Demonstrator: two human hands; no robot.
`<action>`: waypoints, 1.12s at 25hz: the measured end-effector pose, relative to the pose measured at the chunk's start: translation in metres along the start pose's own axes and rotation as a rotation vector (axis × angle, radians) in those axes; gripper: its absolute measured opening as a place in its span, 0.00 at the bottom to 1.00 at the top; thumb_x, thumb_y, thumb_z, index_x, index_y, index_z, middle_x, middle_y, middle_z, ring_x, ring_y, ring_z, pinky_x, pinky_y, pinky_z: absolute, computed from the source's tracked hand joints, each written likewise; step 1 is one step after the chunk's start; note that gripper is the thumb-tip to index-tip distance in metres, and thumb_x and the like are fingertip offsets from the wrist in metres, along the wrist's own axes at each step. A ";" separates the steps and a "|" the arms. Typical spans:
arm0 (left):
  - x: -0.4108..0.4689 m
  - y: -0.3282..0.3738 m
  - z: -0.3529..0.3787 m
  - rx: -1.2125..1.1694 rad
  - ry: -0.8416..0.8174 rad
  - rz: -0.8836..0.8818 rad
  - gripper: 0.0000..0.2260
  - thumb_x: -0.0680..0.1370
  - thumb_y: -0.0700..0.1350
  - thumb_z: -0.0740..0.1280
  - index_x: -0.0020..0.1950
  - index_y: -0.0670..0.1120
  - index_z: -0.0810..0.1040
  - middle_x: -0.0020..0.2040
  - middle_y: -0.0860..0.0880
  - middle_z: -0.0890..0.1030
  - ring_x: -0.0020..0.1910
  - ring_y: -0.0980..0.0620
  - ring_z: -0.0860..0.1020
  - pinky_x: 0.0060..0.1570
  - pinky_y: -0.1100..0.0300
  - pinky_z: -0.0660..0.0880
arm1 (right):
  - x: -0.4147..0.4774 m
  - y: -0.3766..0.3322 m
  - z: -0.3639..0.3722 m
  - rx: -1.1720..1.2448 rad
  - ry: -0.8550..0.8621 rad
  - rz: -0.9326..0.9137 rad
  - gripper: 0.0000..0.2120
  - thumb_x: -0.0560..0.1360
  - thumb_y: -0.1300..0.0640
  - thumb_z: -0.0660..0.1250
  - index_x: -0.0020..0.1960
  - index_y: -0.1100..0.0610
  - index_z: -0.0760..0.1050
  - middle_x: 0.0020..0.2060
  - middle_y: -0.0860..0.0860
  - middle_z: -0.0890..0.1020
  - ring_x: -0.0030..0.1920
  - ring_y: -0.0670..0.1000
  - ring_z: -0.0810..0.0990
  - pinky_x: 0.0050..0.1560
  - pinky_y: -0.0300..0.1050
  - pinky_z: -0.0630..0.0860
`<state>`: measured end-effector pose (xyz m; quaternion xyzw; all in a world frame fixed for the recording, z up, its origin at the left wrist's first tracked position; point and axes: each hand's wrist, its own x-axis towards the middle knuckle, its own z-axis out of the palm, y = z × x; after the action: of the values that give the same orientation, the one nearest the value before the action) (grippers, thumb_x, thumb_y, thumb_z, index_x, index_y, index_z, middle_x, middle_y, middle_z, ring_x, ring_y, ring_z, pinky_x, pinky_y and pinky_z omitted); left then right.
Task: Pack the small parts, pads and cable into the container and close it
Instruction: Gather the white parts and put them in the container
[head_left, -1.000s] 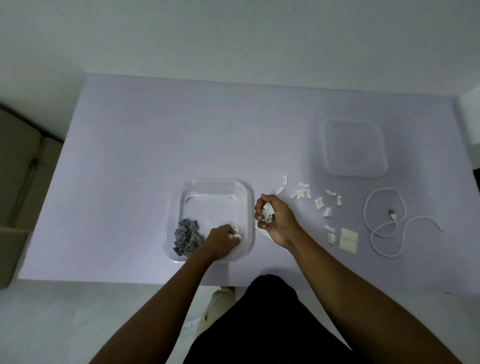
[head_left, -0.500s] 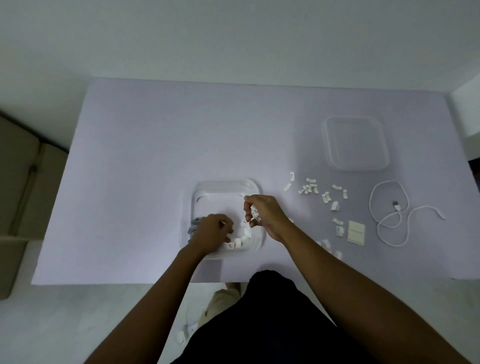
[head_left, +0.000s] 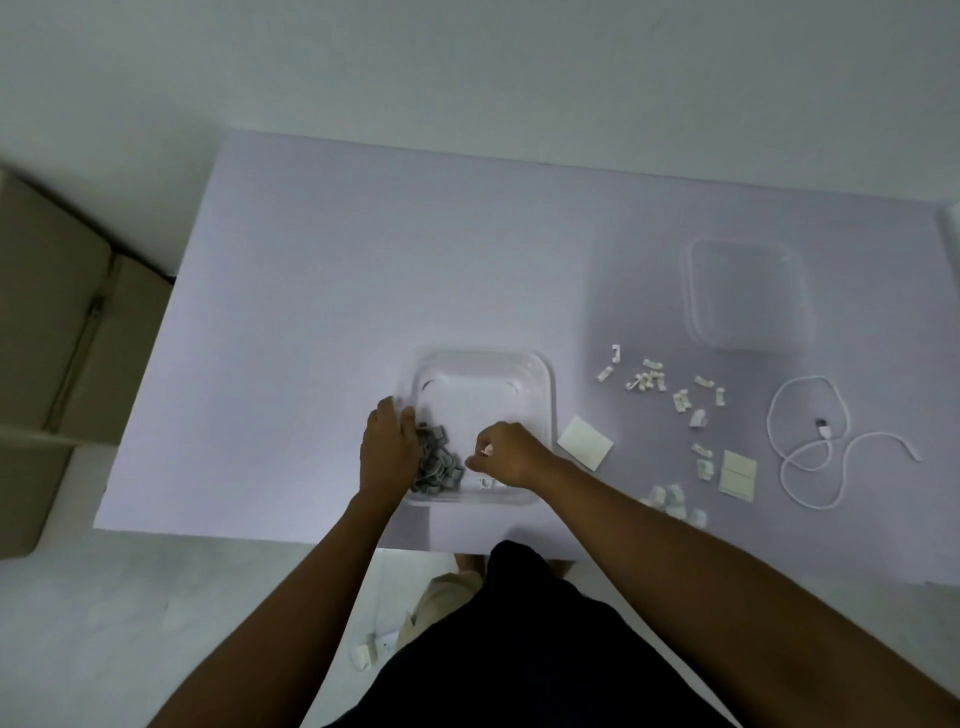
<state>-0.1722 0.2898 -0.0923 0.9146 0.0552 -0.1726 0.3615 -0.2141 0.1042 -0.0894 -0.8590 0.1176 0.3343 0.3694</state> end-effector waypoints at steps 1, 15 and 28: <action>0.000 -0.002 0.002 -0.039 0.035 -0.008 0.16 0.84 0.50 0.53 0.58 0.39 0.73 0.52 0.40 0.78 0.52 0.41 0.78 0.48 0.55 0.71 | -0.001 0.003 0.003 -0.057 -0.015 -0.005 0.08 0.74 0.54 0.72 0.48 0.59 0.81 0.48 0.56 0.83 0.49 0.56 0.82 0.49 0.46 0.78; 0.005 -0.008 0.005 -0.019 0.136 -0.012 0.16 0.84 0.49 0.52 0.53 0.40 0.74 0.48 0.42 0.78 0.47 0.45 0.75 0.47 0.53 0.72 | -0.005 0.008 0.013 -0.453 0.038 -0.097 0.17 0.75 0.53 0.69 0.62 0.57 0.76 0.61 0.58 0.72 0.65 0.59 0.66 0.61 0.53 0.69; -0.007 0.104 0.024 -0.018 0.231 0.419 0.16 0.77 0.50 0.67 0.62 0.44 0.74 0.60 0.44 0.76 0.59 0.47 0.73 0.58 0.52 0.71 | -0.054 0.061 -0.051 0.317 0.727 -0.170 0.08 0.75 0.63 0.68 0.49 0.51 0.77 0.50 0.49 0.77 0.49 0.47 0.77 0.52 0.39 0.76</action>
<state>-0.1621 0.1975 -0.0387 0.9164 -0.0933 0.0124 0.3890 -0.2568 0.0227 -0.0618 -0.8604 0.2192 -0.0455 0.4579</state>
